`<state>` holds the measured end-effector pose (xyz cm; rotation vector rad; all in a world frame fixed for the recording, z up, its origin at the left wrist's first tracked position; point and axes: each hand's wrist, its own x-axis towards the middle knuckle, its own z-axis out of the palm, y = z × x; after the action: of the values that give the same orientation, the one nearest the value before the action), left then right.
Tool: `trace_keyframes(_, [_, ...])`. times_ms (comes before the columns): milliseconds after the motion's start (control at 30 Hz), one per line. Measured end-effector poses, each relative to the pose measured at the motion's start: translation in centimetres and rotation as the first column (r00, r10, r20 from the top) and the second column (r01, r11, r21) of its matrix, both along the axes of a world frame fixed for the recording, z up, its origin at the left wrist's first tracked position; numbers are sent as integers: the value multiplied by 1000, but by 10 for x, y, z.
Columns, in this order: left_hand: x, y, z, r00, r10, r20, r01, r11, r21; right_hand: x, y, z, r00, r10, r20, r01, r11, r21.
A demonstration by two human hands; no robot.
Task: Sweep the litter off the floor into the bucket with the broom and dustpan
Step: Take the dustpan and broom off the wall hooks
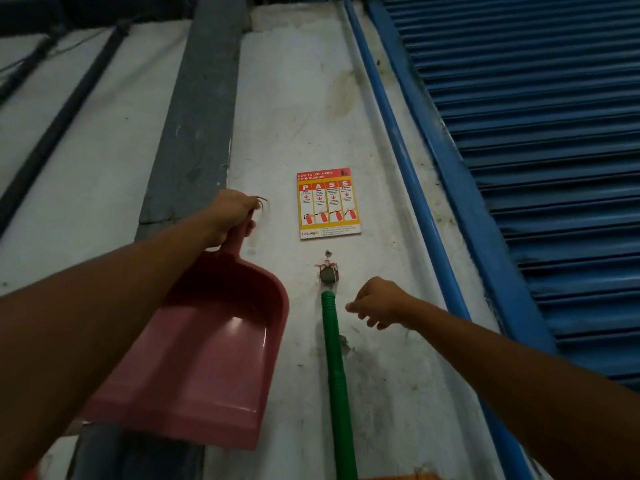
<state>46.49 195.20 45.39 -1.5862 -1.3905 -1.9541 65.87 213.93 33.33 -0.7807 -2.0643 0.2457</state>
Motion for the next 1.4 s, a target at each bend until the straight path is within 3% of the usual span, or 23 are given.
trace_keyframes(100, [-5,-5,-11,992,104,-67,-109,990,-92,-21,4,-13,997,-17,71,23,996,-87])
trace_keyframes(233, [-13,3,-35,986,133,-101,-150,971,-188,-46,6,-39,952,50,301,52,945,-322])
trace_keyframes(300, [-17,5,-46,987,123,-99,-142,968,-208,-55,6,-52,943,96,319,41,917,-397])
trace_keyframes(600, [-38,4,-87,997,44,-59,-60,944,-323,-46,-12,-52,964,265,-11,-228,806,-546])
trace_keyframes(733, [-46,-4,-99,986,32,-166,-115,846,-521,-39,-22,-32,939,300,-166,-342,781,-523])
trace_keyframes(933, [-61,-19,-121,950,40,-309,-231,756,-612,-37,-42,-29,864,267,-426,-479,696,-535])
trace_keyframes(1200, [-86,-49,-229,958,-138,-253,-78,721,-689,-55,-74,-99,768,327,-551,-640,351,-684])
trace_keyframes(1300, [-99,-59,-277,944,-220,-246,-47,648,-760,-64,-85,-140,776,352,-523,-612,221,-759])
trace_keyframes(1400, [-117,-66,-328,945,-258,-202,-30,546,-838,-82,-89,-185,824,357,-439,-517,161,-840])
